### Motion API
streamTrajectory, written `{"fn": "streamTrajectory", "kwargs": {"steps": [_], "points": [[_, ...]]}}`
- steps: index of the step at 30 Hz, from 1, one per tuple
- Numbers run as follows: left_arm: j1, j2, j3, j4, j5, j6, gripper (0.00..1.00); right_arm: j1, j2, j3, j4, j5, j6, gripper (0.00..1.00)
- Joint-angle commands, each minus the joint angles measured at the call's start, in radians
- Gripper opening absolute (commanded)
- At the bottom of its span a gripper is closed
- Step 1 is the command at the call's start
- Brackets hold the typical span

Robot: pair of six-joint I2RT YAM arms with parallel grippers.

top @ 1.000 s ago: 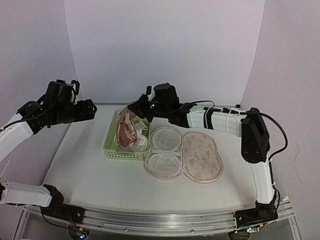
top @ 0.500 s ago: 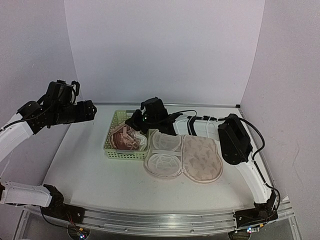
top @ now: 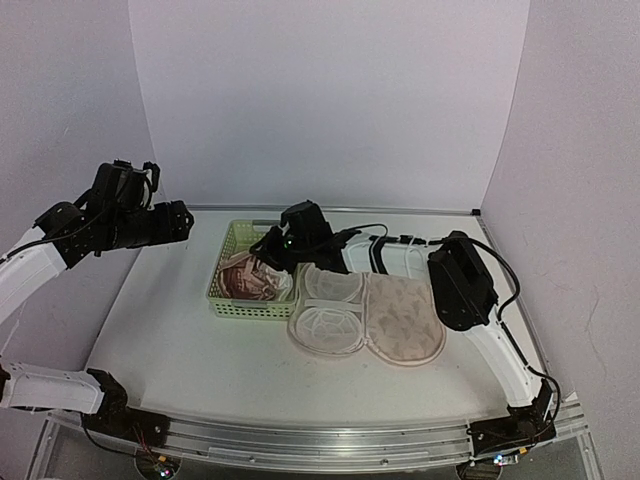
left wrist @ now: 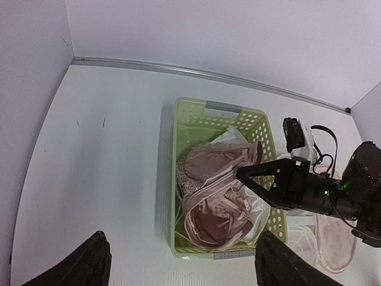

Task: Unzip the laundry bag and remove the bra
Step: Place the bra in the bin, then close the laundry bag lid on the laundry bag.

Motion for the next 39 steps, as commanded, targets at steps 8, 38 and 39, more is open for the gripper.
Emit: {"fn": "streamTrajectory", "kwargs": {"steps": [8, 38, 39], "points": [[0.005, 0.009, 0.034, 0.014, 0.000, -0.008, 0.84, -0.006, -0.208, -0.171, 0.009, -0.042, -0.013, 0.36], [0.005, 0.191, 0.070, 0.071, 0.094, 0.008, 0.84, -0.160, -0.902, -0.789, -0.245, 0.186, -0.333, 0.52], [0.005, 0.208, 0.073, 0.072, 0.100, 0.007, 0.84, -0.177, -0.935, -0.818, -0.266, 0.196, -0.349, 0.53]]}}
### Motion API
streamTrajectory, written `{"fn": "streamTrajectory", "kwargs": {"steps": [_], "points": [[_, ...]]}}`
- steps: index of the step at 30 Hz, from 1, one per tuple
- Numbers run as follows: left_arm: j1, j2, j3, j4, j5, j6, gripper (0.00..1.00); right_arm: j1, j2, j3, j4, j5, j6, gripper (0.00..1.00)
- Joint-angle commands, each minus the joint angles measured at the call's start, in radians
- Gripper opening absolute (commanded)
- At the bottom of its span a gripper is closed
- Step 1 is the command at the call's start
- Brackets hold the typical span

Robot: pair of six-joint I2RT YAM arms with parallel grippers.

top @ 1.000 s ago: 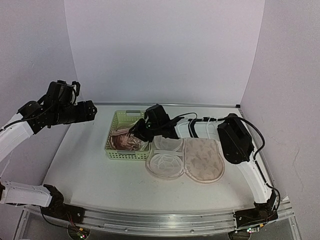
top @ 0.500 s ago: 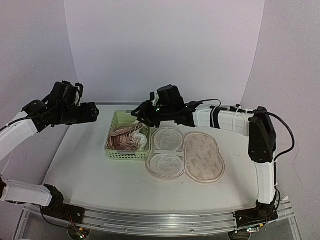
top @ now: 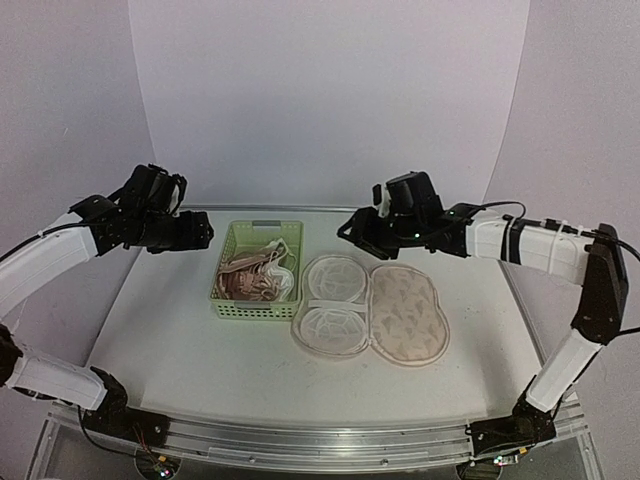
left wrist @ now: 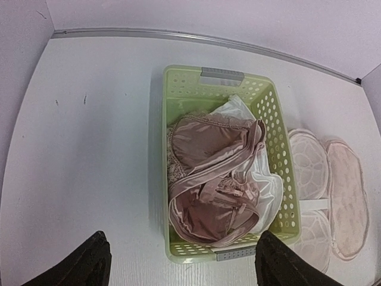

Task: Unzip the laundry bag and remove the bra
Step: Close the laundry bag lid on the laundry bag.

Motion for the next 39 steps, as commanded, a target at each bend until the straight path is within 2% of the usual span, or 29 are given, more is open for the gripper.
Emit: {"fn": "streamTrajectory", "kwargs": {"steps": [1, 9, 17, 23, 39], "points": [[0.005, 0.064, 0.061, 0.060, 0.043, 0.004, 0.84, -0.071, -0.165, -0.116, -0.089, 0.091, -0.097, 0.54], [0.005, 0.194, 0.111, 0.080, 0.098, -0.024, 0.83, -0.208, -0.324, -0.282, -0.280, 0.136, -0.214, 0.60], [0.002, 0.287, 0.168, 0.087, 0.115, -0.036, 0.82, -0.324, -0.363, -0.408, -0.344, 0.115, -0.258, 0.64], [0.003, 0.317, 0.192, 0.086, 0.120, -0.044, 0.82, -0.390, -0.289, -0.458, -0.336, 0.083, -0.290, 0.65], [0.003, 0.319, 0.206, 0.081, 0.097, -0.067, 0.82, -0.440, -0.019, -0.394, -0.256, 0.032, -0.358, 0.61]]}}
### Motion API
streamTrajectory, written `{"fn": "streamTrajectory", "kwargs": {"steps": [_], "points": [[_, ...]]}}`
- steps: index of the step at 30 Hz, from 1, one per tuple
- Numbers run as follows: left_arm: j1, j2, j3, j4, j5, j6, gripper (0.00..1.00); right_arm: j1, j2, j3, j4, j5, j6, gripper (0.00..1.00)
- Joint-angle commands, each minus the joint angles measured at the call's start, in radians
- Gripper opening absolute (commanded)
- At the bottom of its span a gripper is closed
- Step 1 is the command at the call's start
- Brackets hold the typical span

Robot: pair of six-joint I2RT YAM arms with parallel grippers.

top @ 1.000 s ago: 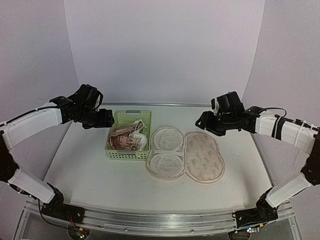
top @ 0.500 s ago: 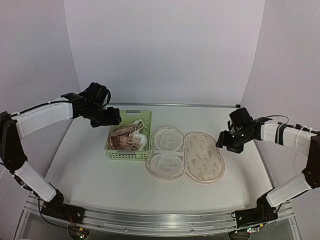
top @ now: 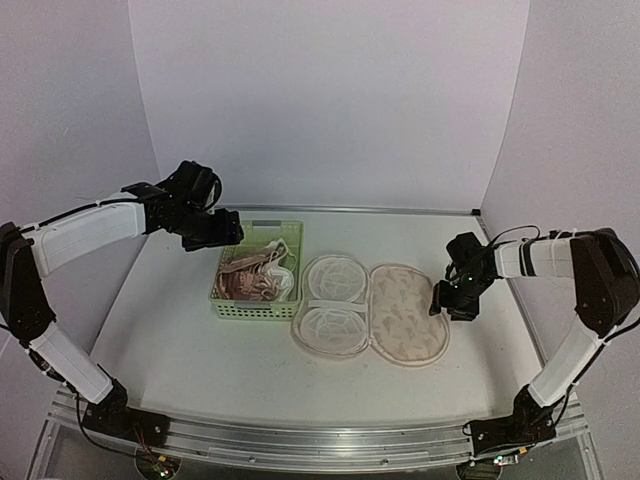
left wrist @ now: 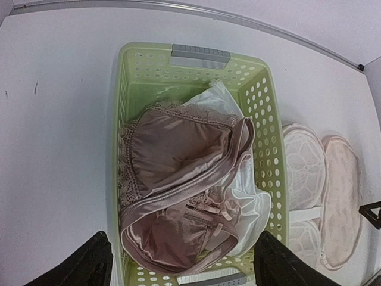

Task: Unzip the laundry bag and remove the bra
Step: Close the laundry bag lid on the laundry bag.

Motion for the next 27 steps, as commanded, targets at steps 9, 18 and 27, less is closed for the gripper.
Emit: {"fn": "streamTrajectory", "kwargs": {"steps": [9, 18, 27], "points": [[0.004, -0.029, 0.031, 0.014, -0.031, -0.016, 0.82, -0.011, 0.082, 0.060, 0.082, -0.024, -0.044, 0.52], [0.004, -0.031, 0.026, 0.013, -0.035, -0.019, 0.82, -0.012, 0.068, 0.041, 0.083, -0.005, -0.054, 0.13], [0.003, -0.037, 0.026, 0.015, -0.030, -0.019, 0.82, -0.011, -0.052, 0.044, 0.044, 0.023, -0.070, 0.00]]}}
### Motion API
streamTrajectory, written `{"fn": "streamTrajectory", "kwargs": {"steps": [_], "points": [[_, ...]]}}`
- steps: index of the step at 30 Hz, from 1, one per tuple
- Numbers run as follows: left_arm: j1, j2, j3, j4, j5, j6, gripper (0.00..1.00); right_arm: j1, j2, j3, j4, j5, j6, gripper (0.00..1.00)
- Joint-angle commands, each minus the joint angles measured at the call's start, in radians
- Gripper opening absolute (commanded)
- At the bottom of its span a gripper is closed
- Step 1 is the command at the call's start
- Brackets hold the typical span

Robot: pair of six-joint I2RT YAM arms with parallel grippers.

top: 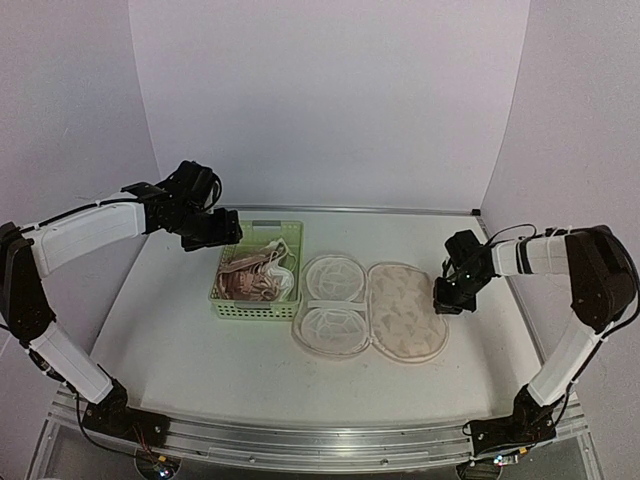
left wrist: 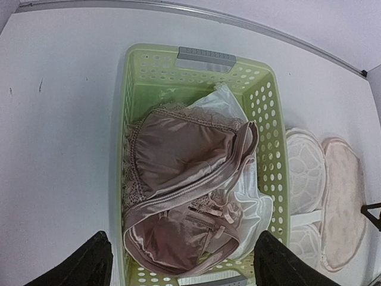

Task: Unzip the laundry bag and remove the bra
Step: Close the laundry bag lid on the laundry bag.

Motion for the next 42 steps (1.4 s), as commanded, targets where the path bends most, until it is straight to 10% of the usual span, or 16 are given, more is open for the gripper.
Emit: {"fn": "streamTrajectory", "kwargs": {"steps": [1, 16, 26, 42], "points": [[0.003, -0.037, 0.023, 0.015, -0.007, 0.000, 0.82, -0.004, -0.121, 0.022, -0.019, 0.031, -0.024, 0.00], [0.003, -0.072, 0.001, 0.018, -0.006, 0.002, 0.82, -0.005, -0.341, 0.217, -0.294, 0.142, -0.146, 0.00], [0.003, -0.087, -0.022, 0.019, -0.015, 0.006, 0.82, 0.015, -0.277, 0.397, -0.316, -0.189, -0.057, 0.00], [0.004, -0.127, -0.055, 0.022, -0.035, 0.021, 0.82, 0.222, 0.000, 0.528, -0.252, -0.165, 0.020, 0.00]]}}
